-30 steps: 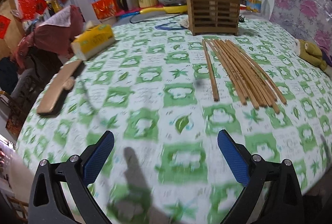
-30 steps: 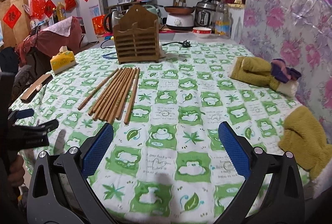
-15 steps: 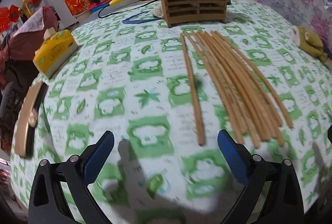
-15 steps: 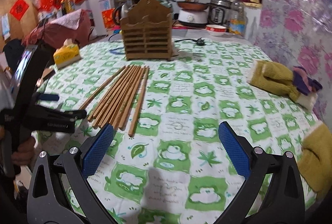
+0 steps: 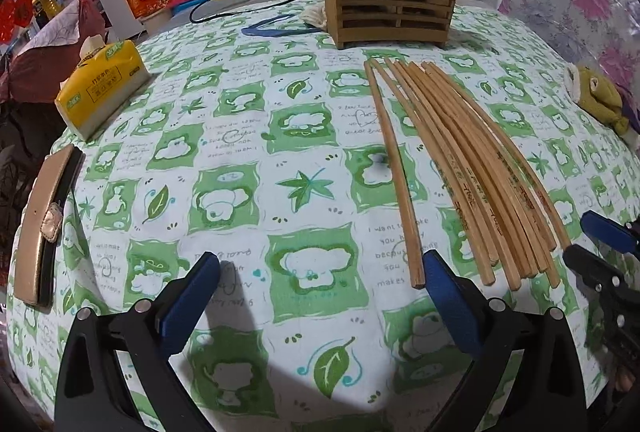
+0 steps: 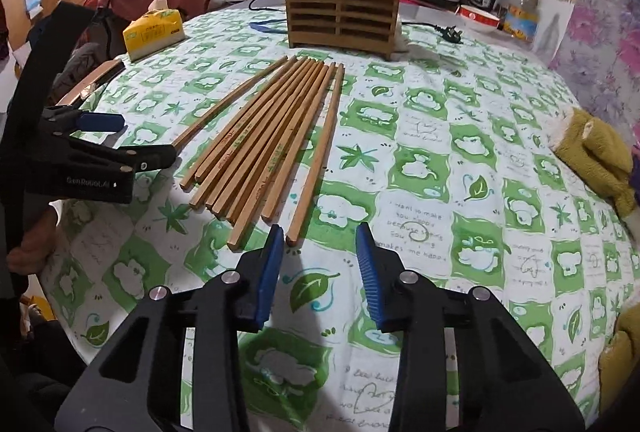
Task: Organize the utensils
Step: 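Lower both tools toward the row of bamboo chopsticks, then close the right tool on one chopstick while the left tool grasps another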
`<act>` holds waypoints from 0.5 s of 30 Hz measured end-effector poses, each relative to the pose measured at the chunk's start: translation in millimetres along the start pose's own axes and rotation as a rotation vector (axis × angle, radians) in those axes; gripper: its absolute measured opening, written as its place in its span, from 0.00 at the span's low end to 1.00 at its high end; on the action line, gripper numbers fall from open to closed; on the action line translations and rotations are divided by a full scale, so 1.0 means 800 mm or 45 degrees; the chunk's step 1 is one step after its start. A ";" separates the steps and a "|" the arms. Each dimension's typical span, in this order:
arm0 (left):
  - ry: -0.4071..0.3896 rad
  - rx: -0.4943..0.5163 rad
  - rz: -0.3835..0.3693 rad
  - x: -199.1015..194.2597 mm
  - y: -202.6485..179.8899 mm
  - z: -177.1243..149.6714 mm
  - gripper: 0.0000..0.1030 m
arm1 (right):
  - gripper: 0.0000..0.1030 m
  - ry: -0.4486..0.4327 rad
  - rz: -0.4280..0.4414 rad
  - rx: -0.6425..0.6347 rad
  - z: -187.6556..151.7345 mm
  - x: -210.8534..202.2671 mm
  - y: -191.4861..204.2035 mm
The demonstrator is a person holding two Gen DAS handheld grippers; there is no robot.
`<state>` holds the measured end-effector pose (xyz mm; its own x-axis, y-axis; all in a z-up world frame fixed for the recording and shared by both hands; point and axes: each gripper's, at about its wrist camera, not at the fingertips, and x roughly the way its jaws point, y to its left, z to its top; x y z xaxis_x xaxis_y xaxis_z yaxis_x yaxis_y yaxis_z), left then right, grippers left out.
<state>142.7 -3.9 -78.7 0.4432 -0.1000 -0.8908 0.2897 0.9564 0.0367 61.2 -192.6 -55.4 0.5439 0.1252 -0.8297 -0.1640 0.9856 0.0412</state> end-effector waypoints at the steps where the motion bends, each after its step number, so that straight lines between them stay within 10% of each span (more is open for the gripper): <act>1: -0.003 0.007 0.003 -0.001 -0.001 -0.001 0.95 | 0.35 0.006 0.003 -0.001 0.001 0.001 0.001; 8: -0.048 0.088 -0.019 -0.009 -0.017 -0.004 0.77 | 0.33 0.035 0.033 0.001 0.009 0.011 -0.003; 15: -0.073 0.166 -0.150 -0.019 -0.034 -0.014 0.29 | 0.08 0.025 0.053 0.014 0.010 0.011 -0.008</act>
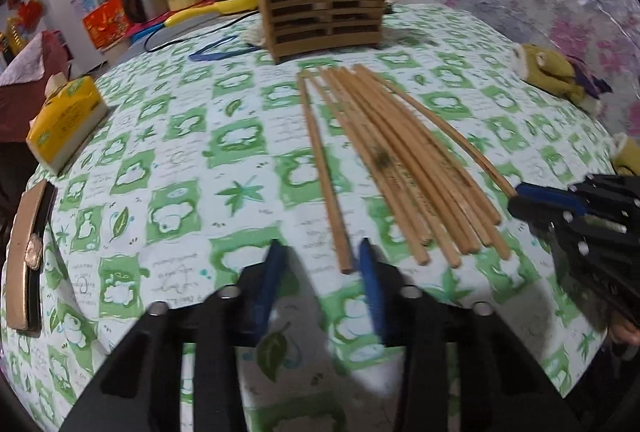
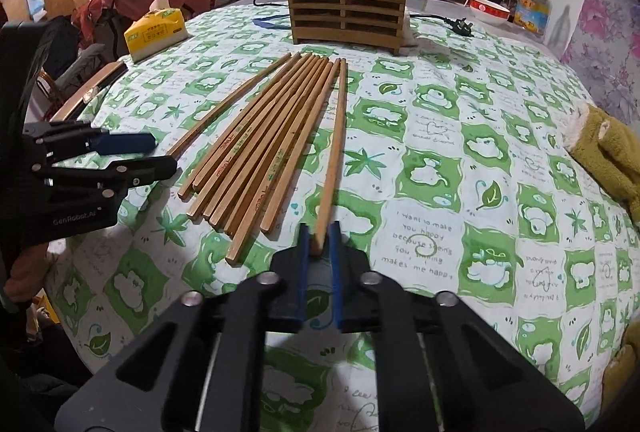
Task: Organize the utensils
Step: 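Close the right tool on one chopstick while the left tool grasps another, then carry both chopsticks into the wooden holder and open both tools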
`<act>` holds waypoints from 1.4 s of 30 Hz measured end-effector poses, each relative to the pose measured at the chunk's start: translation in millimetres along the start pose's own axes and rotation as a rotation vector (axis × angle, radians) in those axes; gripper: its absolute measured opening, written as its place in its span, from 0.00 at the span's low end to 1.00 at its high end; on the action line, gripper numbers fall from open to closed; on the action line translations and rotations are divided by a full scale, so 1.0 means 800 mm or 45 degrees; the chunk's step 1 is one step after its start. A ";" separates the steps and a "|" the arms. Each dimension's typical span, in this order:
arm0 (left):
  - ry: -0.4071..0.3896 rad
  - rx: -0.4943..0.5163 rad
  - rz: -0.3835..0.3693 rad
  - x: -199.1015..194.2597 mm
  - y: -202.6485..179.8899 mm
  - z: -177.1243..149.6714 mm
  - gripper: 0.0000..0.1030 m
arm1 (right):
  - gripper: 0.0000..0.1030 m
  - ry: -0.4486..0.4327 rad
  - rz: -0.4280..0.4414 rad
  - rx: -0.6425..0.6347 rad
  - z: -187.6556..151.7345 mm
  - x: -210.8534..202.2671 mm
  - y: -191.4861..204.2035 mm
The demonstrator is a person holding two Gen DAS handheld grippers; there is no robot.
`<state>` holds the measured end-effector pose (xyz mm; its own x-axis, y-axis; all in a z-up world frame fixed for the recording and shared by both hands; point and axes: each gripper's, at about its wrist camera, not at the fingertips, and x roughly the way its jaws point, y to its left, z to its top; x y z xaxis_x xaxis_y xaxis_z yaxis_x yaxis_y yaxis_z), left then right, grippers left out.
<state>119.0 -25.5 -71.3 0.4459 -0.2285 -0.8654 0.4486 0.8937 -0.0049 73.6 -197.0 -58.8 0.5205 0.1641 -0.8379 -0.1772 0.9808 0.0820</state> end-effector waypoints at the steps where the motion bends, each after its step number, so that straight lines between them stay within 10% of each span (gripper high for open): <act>1: -0.003 0.009 -0.008 -0.001 -0.003 -0.001 0.25 | 0.08 -0.002 -0.006 0.006 -0.001 -0.001 -0.001; 18: -0.139 -0.011 -0.032 -0.059 -0.011 0.021 0.05 | 0.08 -0.233 -0.071 0.053 0.014 -0.062 -0.012; 42: -0.501 -0.004 0.009 -0.183 -0.019 0.251 0.05 | 0.06 -0.555 -0.055 0.058 0.202 -0.156 -0.039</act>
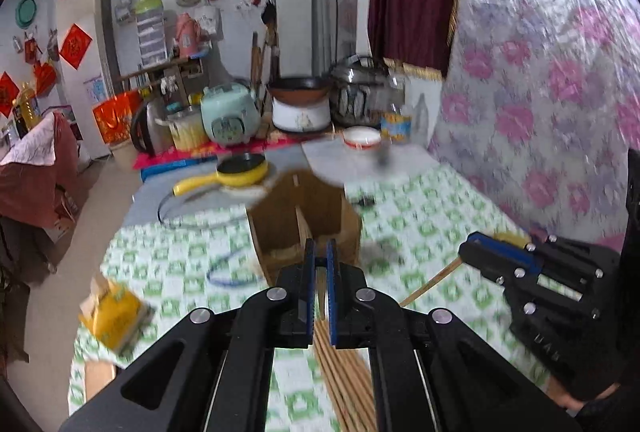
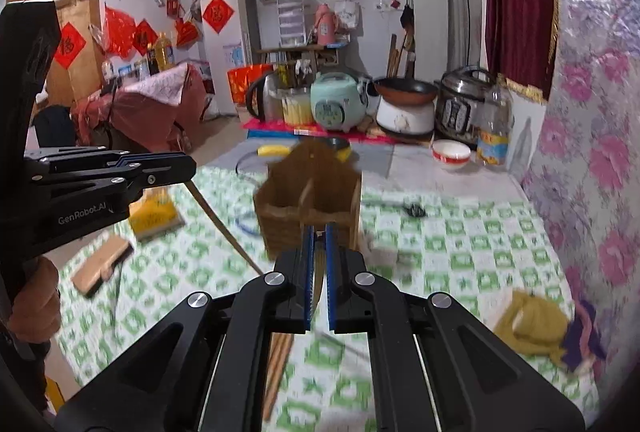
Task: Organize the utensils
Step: 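Carry both chopsticks into the wooden holder and open both tools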
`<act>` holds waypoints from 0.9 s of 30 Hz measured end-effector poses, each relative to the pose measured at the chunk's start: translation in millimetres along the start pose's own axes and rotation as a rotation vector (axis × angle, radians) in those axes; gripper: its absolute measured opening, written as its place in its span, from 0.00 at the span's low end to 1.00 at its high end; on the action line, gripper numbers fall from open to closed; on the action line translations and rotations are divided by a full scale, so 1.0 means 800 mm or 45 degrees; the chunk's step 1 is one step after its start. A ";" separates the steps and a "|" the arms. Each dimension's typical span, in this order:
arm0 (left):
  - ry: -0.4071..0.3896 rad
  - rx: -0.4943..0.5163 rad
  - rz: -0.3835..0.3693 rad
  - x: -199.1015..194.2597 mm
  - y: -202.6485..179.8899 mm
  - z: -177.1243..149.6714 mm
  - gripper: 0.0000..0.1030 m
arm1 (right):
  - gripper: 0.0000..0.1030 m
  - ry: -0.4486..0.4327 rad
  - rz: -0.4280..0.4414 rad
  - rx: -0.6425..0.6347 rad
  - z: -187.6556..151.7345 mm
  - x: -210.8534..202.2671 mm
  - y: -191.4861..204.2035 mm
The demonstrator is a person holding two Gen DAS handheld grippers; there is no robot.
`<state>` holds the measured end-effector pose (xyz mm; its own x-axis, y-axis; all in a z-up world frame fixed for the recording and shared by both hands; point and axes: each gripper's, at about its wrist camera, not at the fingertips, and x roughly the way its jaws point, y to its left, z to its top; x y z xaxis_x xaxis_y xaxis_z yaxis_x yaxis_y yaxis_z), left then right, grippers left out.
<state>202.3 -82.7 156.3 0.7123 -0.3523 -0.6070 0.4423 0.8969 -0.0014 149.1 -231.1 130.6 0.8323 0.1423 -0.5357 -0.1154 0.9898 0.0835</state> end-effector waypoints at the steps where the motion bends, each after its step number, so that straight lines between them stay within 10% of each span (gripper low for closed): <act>1: -0.024 -0.010 0.007 -0.001 0.003 0.011 0.05 | 0.06 -0.025 0.002 0.005 0.012 0.002 0.000; 8: -0.170 -0.133 0.053 0.011 0.041 0.073 0.05 | 0.06 -0.260 -0.035 0.089 0.094 0.012 -0.014; 16: 0.013 -0.285 -0.011 0.118 0.091 0.036 0.08 | 0.11 -0.086 -0.044 0.142 0.071 0.116 -0.036; 19: 0.074 -0.313 -0.017 0.137 0.101 0.014 0.47 | 0.12 -0.027 -0.059 0.154 0.053 0.137 -0.042; 27: 0.029 -0.338 0.060 0.100 0.109 -0.013 0.65 | 0.21 -0.092 -0.064 0.172 0.042 0.093 -0.046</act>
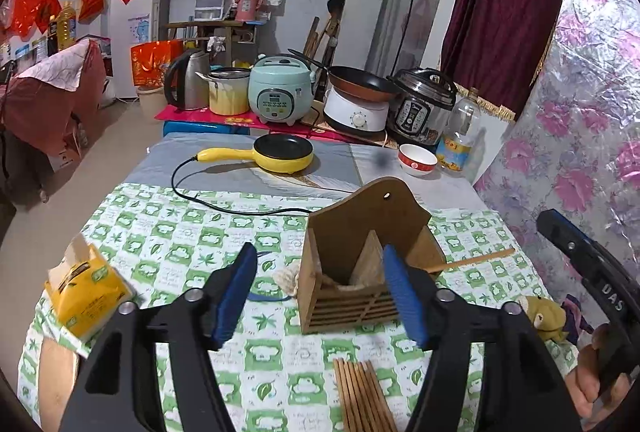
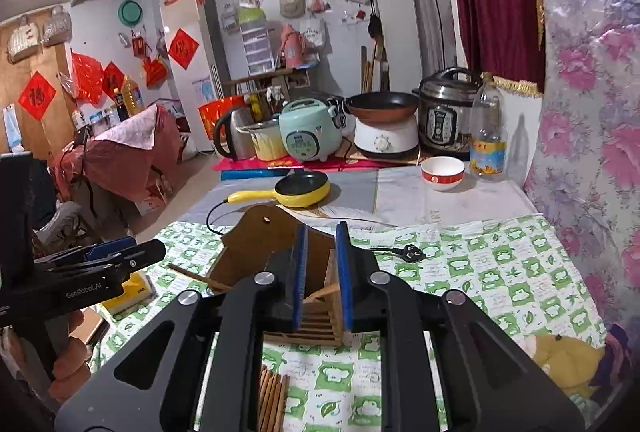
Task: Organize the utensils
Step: 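Carry both chopsticks into the wooden holder and open both tools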
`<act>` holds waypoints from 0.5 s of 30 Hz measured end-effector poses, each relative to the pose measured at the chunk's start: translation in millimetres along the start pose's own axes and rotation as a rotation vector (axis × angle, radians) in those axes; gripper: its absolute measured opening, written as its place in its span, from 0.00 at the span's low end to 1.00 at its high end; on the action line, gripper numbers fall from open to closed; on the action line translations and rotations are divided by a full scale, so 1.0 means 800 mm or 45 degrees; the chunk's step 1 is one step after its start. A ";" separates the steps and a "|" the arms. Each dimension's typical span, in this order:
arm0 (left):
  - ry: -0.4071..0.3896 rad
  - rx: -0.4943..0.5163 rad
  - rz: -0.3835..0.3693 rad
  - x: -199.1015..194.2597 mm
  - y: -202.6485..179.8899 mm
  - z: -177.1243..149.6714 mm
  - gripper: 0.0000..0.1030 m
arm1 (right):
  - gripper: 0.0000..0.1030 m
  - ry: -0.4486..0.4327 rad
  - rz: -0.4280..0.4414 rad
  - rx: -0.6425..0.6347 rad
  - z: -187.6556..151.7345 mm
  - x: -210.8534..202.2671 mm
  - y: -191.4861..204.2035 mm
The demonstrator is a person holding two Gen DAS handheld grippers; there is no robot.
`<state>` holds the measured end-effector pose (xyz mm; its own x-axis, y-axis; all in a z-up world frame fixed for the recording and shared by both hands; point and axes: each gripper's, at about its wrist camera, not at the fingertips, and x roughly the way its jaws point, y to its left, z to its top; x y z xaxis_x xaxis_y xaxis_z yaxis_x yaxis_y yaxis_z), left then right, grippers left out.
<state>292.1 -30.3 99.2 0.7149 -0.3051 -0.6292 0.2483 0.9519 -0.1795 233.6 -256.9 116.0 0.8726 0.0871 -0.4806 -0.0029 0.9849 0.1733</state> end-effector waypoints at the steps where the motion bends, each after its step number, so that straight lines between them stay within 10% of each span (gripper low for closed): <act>1: -0.004 0.000 0.007 -0.005 0.001 -0.003 0.66 | 0.21 -0.005 0.001 -0.004 0.000 -0.006 0.002; 15: 0.012 0.004 0.076 -0.073 0.012 -0.090 0.78 | 0.45 -0.038 0.035 -0.067 -0.066 -0.111 0.024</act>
<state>205.5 -1.7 79.8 0.7224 -0.2477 -0.6456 0.2076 0.9683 -0.1392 130.4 -237.6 116.9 0.8859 0.1106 -0.4506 -0.0521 0.9887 0.1402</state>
